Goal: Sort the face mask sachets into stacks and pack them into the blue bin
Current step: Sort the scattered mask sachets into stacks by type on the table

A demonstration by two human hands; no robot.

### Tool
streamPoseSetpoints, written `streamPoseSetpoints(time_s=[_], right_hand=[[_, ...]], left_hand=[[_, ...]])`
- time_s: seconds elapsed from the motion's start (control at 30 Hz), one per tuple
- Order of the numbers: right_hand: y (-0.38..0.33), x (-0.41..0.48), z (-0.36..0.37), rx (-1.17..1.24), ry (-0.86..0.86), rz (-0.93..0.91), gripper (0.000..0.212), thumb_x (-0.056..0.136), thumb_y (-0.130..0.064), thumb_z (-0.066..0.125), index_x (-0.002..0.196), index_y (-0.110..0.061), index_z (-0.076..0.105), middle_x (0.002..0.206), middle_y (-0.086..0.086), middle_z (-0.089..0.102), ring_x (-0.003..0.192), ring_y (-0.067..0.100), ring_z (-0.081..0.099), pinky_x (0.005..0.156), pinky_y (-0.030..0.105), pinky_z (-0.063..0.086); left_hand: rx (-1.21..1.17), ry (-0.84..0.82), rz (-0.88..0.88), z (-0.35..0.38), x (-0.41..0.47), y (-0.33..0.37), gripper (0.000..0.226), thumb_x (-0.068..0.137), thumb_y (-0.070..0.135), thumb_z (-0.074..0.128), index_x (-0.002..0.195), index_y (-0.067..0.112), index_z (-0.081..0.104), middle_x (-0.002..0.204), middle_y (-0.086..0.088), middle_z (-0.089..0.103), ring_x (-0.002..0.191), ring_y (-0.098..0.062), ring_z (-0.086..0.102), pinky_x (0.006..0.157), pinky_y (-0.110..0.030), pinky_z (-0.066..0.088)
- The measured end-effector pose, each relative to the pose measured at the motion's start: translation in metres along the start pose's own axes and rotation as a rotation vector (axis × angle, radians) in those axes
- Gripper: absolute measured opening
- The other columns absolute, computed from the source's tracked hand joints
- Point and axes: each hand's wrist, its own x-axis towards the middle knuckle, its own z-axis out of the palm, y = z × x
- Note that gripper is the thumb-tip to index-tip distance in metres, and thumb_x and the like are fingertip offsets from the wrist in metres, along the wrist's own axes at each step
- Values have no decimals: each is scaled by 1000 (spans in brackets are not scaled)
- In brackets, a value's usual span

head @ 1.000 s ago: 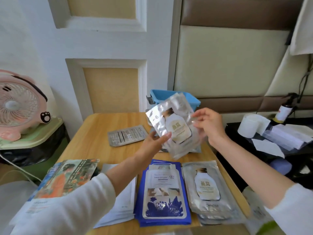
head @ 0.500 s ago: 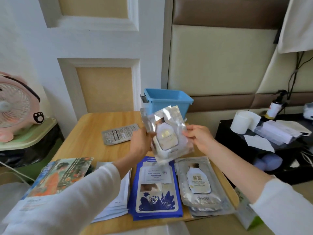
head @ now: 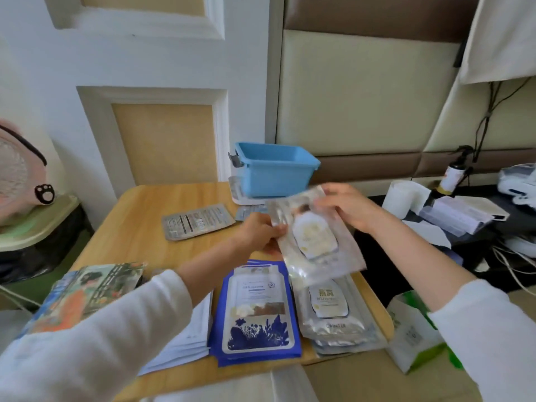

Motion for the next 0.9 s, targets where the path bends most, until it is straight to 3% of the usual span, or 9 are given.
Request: streamPoseSetpoints(time_s=[0.17,0.3,0.37,0.47,0.53,0.63,0.73,0.8,0.9], right_hand=[[45,-35,-25,-493,10,348,14,76,3,71,86,-5,65,76,8,64,66,16,62,52,26,51],[79,-44,-15,-643,121,289,23,72,-7,78,69,-11,55,68,2,55,63,14,52,50,24,39],[86,-45,-12,-735,160,259,22,71,-16,80,77,-12,59,78,1,61,73,15,58,59,27,45],[83,-49,-10,-1032,258,119,49,73,-37,77,113,-20,54,112,-2,56,104,17,54,79,30,46],[81,-56,-2,-1043,215,-90,65,79,-43,70,135,-26,41,136,-5,43,129,17,38,101,34,38],[92,-65,18,-1077,-84,-283,57,92,-46,48,144,-36,26,154,-14,20,144,8,10,119,40,12],[113,-69,26,-1136,-247,-215,51,95,-47,43,144,-36,31,156,-14,17,144,3,3,118,34,-2],[108,-68,23,-946,-142,-225,48,93,-41,51,140,-33,41,152,-14,28,142,1,15,118,32,11],[81,-61,17,-493,135,-171,37,90,-40,55,125,-28,56,132,-7,55,126,8,48,105,27,38]], left_hand=[[162,-195,-199,46,2,-28,12,89,4,60,82,-3,55,64,-14,65,40,-12,63,40,-17,50],[581,-138,-119,59,12,-49,31,86,28,67,63,9,56,44,2,59,42,-6,58,44,-16,45],[879,31,13,53,22,-50,38,83,46,64,67,12,59,59,2,61,58,-12,59,57,-24,48],[931,266,127,30,44,-48,38,86,47,60,102,13,56,97,-6,65,89,-22,60,72,-32,48],[951,233,163,10,65,-51,59,83,44,65,127,13,42,128,-9,53,117,-25,49,94,-36,43],[1180,5,129,-8,92,-64,89,83,47,62,148,9,14,156,-10,16,143,-27,17,116,-41,18],[1440,-70,234,-12,102,-75,63,98,37,37,149,8,13,157,-11,14,141,-27,23,112,-44,28],[1480,-48,320,-12,100,-77,49,102,28,27,146,7,20,151,-14,29,132,-30,39,102,-45,41],[1468,90,448,-22,98,-64,42,103,21,24,144,13,18,125,-16,57,87,-30,64,75,-44,55]])
